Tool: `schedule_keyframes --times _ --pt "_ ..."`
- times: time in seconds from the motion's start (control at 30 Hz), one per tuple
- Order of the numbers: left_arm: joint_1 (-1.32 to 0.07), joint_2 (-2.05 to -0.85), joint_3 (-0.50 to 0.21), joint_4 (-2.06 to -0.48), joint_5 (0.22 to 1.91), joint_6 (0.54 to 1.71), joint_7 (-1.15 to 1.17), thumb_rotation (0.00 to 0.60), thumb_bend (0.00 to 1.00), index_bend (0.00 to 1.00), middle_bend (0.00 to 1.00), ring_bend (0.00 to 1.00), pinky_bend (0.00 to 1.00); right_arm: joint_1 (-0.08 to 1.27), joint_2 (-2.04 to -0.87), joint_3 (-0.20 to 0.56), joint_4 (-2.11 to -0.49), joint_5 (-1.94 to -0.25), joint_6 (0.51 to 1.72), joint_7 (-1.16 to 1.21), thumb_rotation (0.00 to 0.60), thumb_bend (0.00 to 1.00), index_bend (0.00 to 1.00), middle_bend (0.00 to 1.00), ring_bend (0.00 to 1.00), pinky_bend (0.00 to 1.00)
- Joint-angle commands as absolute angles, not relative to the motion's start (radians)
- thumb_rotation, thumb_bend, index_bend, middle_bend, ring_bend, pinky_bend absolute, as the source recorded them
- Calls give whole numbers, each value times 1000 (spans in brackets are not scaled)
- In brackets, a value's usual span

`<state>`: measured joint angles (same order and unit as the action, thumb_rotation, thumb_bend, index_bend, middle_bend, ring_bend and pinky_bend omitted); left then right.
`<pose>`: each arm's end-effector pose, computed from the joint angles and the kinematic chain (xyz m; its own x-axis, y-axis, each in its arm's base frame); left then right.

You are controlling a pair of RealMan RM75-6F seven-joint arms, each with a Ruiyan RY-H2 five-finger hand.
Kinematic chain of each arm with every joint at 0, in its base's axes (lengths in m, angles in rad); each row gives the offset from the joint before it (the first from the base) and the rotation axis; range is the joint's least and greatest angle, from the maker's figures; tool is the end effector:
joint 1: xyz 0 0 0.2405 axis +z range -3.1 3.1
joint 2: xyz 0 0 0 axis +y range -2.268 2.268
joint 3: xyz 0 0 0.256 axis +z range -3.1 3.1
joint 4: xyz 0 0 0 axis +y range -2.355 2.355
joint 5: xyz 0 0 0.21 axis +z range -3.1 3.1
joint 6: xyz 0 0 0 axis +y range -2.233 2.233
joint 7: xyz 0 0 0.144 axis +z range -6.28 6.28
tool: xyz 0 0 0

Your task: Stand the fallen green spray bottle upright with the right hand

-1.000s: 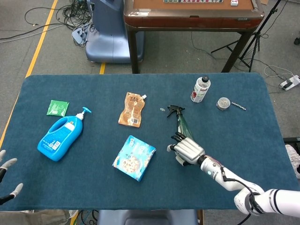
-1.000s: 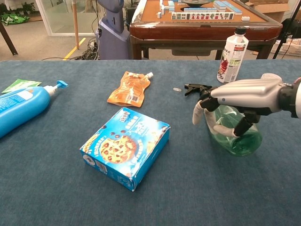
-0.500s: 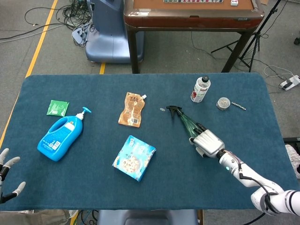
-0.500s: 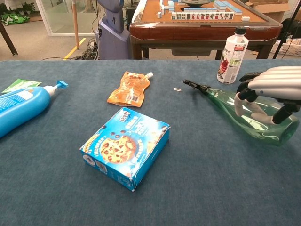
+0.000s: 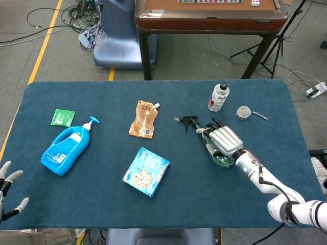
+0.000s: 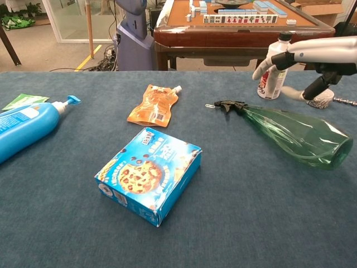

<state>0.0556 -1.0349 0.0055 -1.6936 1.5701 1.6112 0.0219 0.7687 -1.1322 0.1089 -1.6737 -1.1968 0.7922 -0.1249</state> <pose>-0.3100 0.1257 0.1836 0.4225 -0.0114 0.9063 0.9054 0.0525 -0.4214 -0.1723 -0.3460 0.0789 0.5227 -0.3504 0.7772 -0.8303 -0.4159 0.3709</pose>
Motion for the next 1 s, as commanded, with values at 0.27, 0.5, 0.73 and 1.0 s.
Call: schedule_keyframes --times 0.27,0.5,0.73,1.0 --pt "58 -1042 10 -1678 1566 1606 12 600 255 207 16 45 41 943 -1198 117 -1509 -719 614 -265 540 961 133 295 100 0" --pt "55 -1047 11 -1673 1561 1598 13 600 255 207 16 45 41 1001 -1310 40 -1347 -543 550 -305 539 997 133 312 100 0" --pt "53 -1050 12 -1674 1560 1592 17 600 255 208 16 45 41 1030 -1400 21 -1242 -488 490 -286 541 1000 133 318 100 0" --pt "58 -1046 11 -1675 1552 1598 17 600 255 208 16 45 41 1045 -1432 81 -1257 -606 461 -223 542 1000 133 320 100 0"
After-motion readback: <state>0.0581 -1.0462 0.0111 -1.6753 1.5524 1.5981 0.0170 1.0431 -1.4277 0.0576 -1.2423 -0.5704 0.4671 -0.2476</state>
